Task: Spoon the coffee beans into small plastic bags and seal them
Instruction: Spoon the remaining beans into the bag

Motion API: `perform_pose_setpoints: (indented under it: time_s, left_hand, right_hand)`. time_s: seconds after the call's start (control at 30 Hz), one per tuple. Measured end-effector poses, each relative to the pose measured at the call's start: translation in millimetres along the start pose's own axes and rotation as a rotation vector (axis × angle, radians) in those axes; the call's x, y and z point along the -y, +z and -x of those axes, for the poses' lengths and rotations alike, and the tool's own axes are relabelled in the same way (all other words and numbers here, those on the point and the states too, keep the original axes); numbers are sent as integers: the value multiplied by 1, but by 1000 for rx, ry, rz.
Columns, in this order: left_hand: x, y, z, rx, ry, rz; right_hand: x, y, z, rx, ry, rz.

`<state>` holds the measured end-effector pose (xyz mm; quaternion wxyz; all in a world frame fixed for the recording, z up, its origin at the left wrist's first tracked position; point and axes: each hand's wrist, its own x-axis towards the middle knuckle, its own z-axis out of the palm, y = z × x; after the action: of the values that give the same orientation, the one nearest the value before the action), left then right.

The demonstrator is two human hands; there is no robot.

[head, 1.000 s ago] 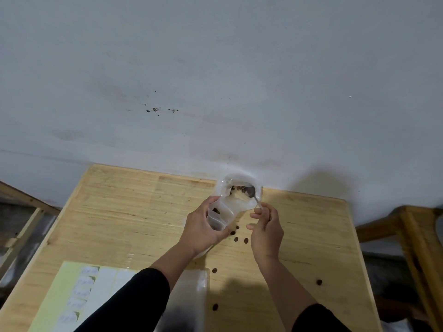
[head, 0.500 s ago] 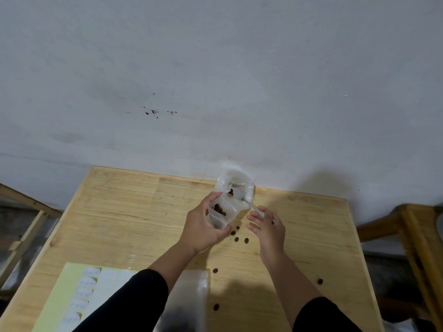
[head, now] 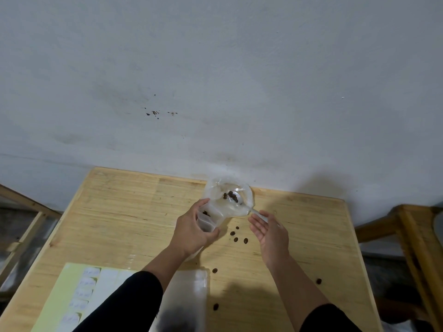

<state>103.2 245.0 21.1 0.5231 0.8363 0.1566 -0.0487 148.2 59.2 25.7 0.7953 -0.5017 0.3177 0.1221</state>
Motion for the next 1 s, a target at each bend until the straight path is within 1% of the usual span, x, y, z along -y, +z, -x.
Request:
perform_pose_setpoints:
  time_s: [0.17,0.5,1.0]
  left_hand:
    - [0,2,0,2,-7,-25]
    - [2,7,-4,6,-43,-9]
    - [-4,13,-9,10,-6,-14]
  right_hand:
    - [5,-4,2,-28,10,-49]
    - [8,-10,6,-8,-46,27]
    - [37,0,33,195,-233,258]
